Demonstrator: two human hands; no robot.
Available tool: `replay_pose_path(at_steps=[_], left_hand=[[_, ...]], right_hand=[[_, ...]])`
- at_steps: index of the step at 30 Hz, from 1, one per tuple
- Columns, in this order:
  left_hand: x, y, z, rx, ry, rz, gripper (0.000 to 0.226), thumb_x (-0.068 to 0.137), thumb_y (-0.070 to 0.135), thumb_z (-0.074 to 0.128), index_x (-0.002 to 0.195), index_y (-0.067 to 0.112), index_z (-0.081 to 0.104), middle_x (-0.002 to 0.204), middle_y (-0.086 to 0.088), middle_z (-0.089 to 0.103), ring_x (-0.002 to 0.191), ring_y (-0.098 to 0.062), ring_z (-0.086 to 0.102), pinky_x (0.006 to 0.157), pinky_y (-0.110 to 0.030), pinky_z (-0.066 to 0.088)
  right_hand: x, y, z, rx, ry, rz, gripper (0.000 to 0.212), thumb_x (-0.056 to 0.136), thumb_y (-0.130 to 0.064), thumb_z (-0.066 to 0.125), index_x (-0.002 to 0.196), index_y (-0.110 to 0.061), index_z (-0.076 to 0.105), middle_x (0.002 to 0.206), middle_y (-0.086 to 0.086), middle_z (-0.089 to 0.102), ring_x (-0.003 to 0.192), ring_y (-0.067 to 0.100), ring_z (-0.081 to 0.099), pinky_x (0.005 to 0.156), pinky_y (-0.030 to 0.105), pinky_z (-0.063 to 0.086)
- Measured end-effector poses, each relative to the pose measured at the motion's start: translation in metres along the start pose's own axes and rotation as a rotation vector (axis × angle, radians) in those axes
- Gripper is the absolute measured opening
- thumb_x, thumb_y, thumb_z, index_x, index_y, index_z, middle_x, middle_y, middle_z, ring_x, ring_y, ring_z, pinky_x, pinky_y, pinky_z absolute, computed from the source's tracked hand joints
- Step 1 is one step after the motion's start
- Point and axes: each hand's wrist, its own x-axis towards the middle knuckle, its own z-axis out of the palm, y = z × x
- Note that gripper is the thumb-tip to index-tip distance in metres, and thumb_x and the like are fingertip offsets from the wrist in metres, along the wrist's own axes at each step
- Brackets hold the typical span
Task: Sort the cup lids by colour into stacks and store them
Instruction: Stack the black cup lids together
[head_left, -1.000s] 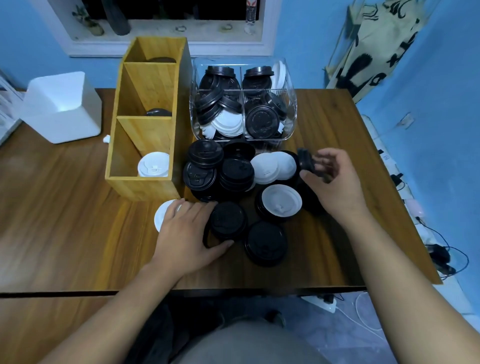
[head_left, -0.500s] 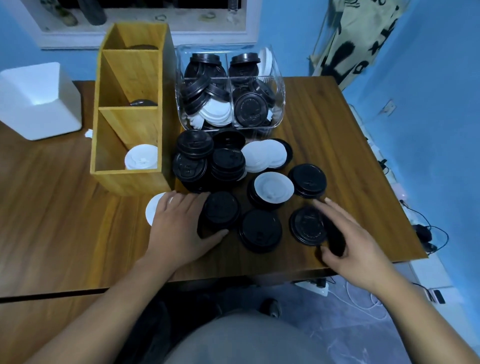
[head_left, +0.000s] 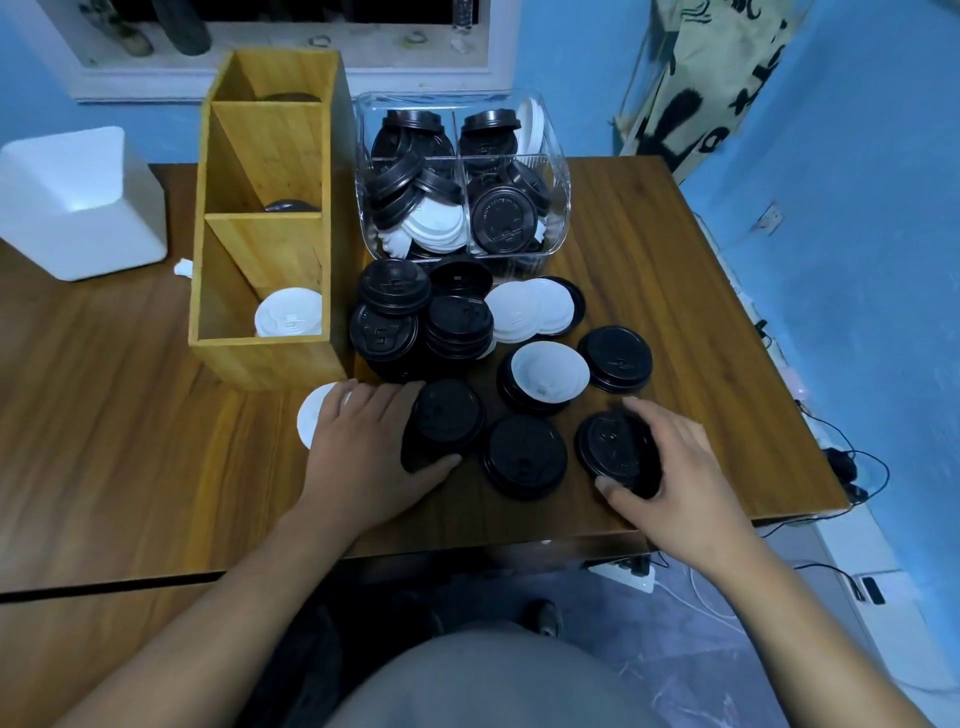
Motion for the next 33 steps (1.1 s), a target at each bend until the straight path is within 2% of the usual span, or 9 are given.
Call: replay_pose_path(at_steps=[2,4,7,9,12,17,19,26,33], left_hand=[[0.000,0.000,0.000,0.004,-0.004,-0.002,0.084,0.079,0.078,0.059,0.136,0.016,0.058,0.117,0.001,0.068,0.111,-0.025,0.059,0.116,-0.045,0.033],[0.000,0.000,0.000,-0.003,-0.001,-0.001,0.084,0.079,0.078,0.059,0.136,0.016,0.059,0.117,0.001,0.068,0.111,-0.025,0.059,0.116,-0.045,0.033],[0.000,0.000,0.001,-0.016,0.004,0.004,0.085,0.079,0.079,0.059,0.135,0.016,0.060,0.119,0.001,0.068,0.112,-0.025,0.060,0.116,-0.044,0.032],[0.001,-0.001,0.001,-0.021,0.001,0.000,0.086,0.078,0.081,0.058,0.136,0.017,0.060,0.121,0.002,0.068,0.112,-0.024,0.060,0.116,-0.044,0.032],[0.002,-0.002,0.001,-0.032,-0.006,-0.001,0.086,0.078,0.082,0.055,0.135,0.018,0.060,0.122,0.002,0.068,0.113,-0.024,0.060,0.116,-0.043,0.031],[0.000,-0.002,0.002,-0.062,-0.004,-0.008,0.088,0.082,0.081,0.052,0.141,0.016,0.056,0.124,0.001,0.069,0.116,-0.023,0.061,0.117,-0.043,0.029],[0.001,-0.002,0.002,-0.073,-0.004,-0.017,0.087,0.082,0.079,0.053,0.141,0.016,0.055,0.124,0.002,0.069,0.116,-0.023,0.061,0.117,-0.044,0.028],[0.001,-0.003,0.001,-0.109,0.006,-0.015,0.088,0.079,0.077,0.057,0.142,0.016,0.054,0.119,0.004,0.070,0.113,-0.022,0.061,0.117,-0.043,0.028],[0.000,-0.005,0.005,-0.111,0.045,-0.007,0.092,0.076,0.083,0.058,0.139,0.015,0.056,0.117,0.003,0.070,0.111,-0.024,0.062,0.115,-0.049,0.033]], right_hand=[[0.004,-0.007,0.005,-0.074,0.033,0.009,0.080,0.077,-0.055,0.078,0.144,-0.028,0.044,0.139,-0.009,0.052,0.132,0.015,0.039,0.110,0.043,0.041],[0.006,-0.007,0.007,-0.100,0.028,-0.028,0.075,0.076,-0.053,0.080,0.140,-0.025,0.050,0.132,-0.011,0.057,0.128,0.014,0.042,0.107,0.043,0.044],[0.003,-0.017,-0.002,0.023,0.081,-0.044,0.070,0.072,-0.050,0.083,0.134,-0.027,0.059,0.122,-0.027,0.054,0.124,0.007,0.046,0.105,0.019,0.039],[0.005,-0.040,0.000,0.086,0.117,-0.179,0.068,0.072,-0.052,0.081,0.131,-0.023,0.063,0.127,-0.021,0.059,0.126,0.007,0.050,0.107,0.012,0.034],[0.020,-0.079,0.024,0.052,0.030,-0.373,0.068,0.075,-0.047,0.083,0.134,-0.020,0.063,0.141,-0.008,0.058,0.131,0.011,0.049,0.113,0.017,0.031],[0.061,-0.113,0.054,-0.148,-0.182,-0.370,0.076,0.085,-0.054,0.072,0.151,-0.031,0.043,0.158,-0.013,0.038,0.143,0.010,0.029,0.121,0.026,0.022],[0.068,-0.118,0.057,-0.168,-0.221,-0.373,0.077,0.086,-0.053,0.072,0.153,-0.031,0.039,0.158,-0.012,0.037,0.144,0.009,0.027,0.119,0.025,0.021],[0.075,-0.124,0.065,-0.185,-0.245,-0.417,0.071,0.088,-0.056,0.068,0.149,-0.026,0.049,0.155,-0.009,0.043,0.141,0.014,0.033,0.116,0.024,0.024],[0.084,-0.126,0.067,-0.169,-0.251,-0.370,0.066,0.082,-0.048,0.078,0.141,-0.027,0.057,0.148,-0.012,0.052,0.135,0.011,0.038,0.106,0.017,0.027]])
